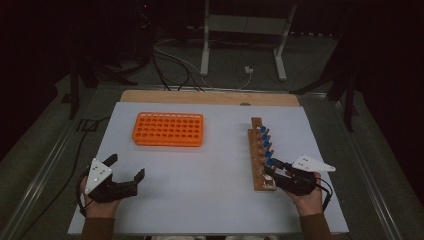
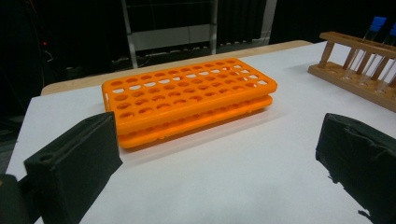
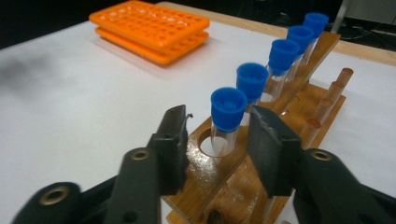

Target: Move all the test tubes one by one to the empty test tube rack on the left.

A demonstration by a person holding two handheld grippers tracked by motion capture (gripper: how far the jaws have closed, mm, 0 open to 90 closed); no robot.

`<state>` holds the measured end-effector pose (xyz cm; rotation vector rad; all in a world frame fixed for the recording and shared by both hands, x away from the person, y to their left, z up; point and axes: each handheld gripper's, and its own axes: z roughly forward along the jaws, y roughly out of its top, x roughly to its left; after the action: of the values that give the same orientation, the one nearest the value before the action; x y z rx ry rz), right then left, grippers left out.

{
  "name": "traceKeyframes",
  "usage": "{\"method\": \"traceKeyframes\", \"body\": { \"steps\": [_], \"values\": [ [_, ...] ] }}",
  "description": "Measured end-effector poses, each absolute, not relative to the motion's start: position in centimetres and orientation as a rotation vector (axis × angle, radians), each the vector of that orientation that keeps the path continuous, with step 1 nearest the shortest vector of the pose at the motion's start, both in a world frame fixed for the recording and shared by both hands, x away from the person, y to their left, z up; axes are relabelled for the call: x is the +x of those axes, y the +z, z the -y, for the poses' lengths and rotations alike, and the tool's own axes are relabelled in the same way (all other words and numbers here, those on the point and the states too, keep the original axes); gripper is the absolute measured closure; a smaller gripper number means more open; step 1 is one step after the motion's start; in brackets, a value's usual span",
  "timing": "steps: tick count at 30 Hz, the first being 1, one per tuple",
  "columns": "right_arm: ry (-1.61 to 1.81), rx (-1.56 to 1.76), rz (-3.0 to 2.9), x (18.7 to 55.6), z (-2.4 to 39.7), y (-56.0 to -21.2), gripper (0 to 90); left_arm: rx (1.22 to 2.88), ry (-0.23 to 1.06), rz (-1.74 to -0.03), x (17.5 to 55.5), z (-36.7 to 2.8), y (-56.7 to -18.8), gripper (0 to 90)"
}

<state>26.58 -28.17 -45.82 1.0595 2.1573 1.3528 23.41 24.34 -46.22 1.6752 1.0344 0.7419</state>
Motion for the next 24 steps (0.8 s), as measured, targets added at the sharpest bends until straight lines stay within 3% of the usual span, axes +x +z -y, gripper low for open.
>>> {"method": "traceKeyframes", "body": {
  "steps": [11,24],
  "values": [
    [1.282,1.053,-2.163,27.2,27.5,-46.1,75.8,1.712,0.740,-1.026,23.5,-23.7,-46.4,0.3],
    [1.260,1.016,-2.166,27.2,27.1,-45.4,77.0,1.725,0.713,-0.997,23.7,-22.8,-46.3,0.3]
  ]
}}
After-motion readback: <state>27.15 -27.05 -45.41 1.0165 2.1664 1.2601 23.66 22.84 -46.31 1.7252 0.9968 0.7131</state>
